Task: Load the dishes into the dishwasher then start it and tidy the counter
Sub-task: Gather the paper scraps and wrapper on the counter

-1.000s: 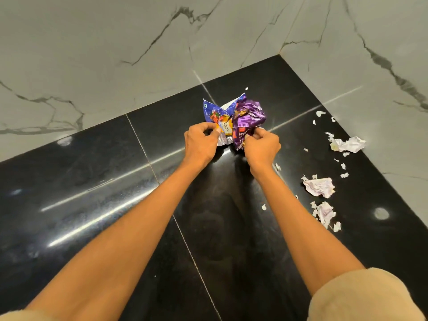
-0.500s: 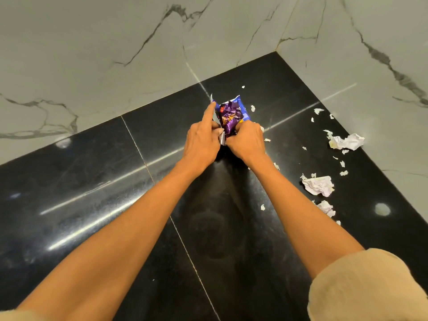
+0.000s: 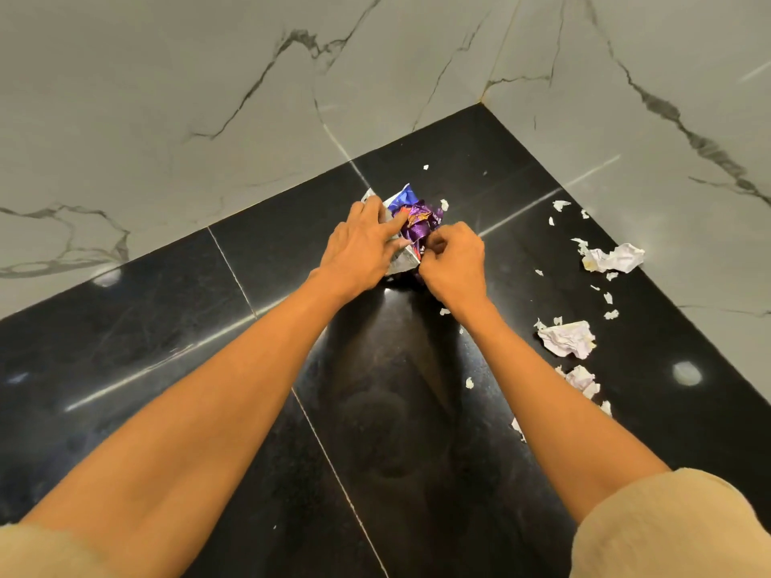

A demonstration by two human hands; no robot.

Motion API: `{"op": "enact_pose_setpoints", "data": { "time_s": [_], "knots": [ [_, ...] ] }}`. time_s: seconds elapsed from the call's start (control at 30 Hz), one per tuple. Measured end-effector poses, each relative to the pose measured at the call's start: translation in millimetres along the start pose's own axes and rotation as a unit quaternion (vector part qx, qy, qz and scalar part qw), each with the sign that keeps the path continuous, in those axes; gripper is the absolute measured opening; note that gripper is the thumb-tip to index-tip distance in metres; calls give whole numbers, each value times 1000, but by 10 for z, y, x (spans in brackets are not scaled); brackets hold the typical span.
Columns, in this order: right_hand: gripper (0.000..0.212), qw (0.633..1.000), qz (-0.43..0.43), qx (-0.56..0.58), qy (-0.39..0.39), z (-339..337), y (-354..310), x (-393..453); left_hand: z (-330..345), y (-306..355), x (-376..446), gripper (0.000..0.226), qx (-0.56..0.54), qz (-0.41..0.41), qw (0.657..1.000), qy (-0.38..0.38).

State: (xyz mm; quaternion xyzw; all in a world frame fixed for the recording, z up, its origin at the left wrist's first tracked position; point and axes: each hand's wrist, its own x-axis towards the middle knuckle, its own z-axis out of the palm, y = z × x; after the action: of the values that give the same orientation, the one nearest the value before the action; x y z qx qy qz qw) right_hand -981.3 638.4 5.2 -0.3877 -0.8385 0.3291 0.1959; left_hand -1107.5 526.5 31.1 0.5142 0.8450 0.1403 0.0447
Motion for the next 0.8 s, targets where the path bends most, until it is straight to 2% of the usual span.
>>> {"op": "enact_pose_setpoints", "data": {
  "time_s": [0.07, 0.13, 0.2, 0.3, 0.43, 0.5, 0.57, 0.67, 0.73, 0.8],
  "knots": [
    [17, 997, 12, 61, 51, -16, -26, -73, 5, -8, 48, 43, -1, -20, 999, -28],
    [30, 996, -35, 50, 66, -52, -96, -132, 10, -7, 76, 42, -17, -41, 998, -48],
    [48, 995, -98, -13, 31, -55, -140, -162, 17, 3, 104, 39, -26, -53, 997, -56],
    [69, 987, -123, -98, -19, -23, -150, -140, 23, -8, 138, 38, -68, -71, 992, -80],
    [69, 975, -140, -171, -29, 45, -147, -93, -51, -85, 143, 47, -125, -73, 982, -118],
    [65, 972, -136, -187, -34, 75, -202, -39, -56, -136, 120, 51, -224, -100, 966, -84],
    [56, 969, -127, -208, -34, 109, -260, 28, -27, -183, 82, 53, -304, -147, 941, 9],
    [42, 965, -119, -231, -27, 131, -282, 76, 47, -212, 40, 50, -312, -237, 911, 133],
    [33, 966, -120, -228, -11, 149, -261, 63, 66, -207, 45, 58, -328, -249, 901, 139],
    [38, 973, -115, -201, 4, 142, -251, 30, 80, -202, 47, 62, -316, -189, 922, 122]
  ]
}}
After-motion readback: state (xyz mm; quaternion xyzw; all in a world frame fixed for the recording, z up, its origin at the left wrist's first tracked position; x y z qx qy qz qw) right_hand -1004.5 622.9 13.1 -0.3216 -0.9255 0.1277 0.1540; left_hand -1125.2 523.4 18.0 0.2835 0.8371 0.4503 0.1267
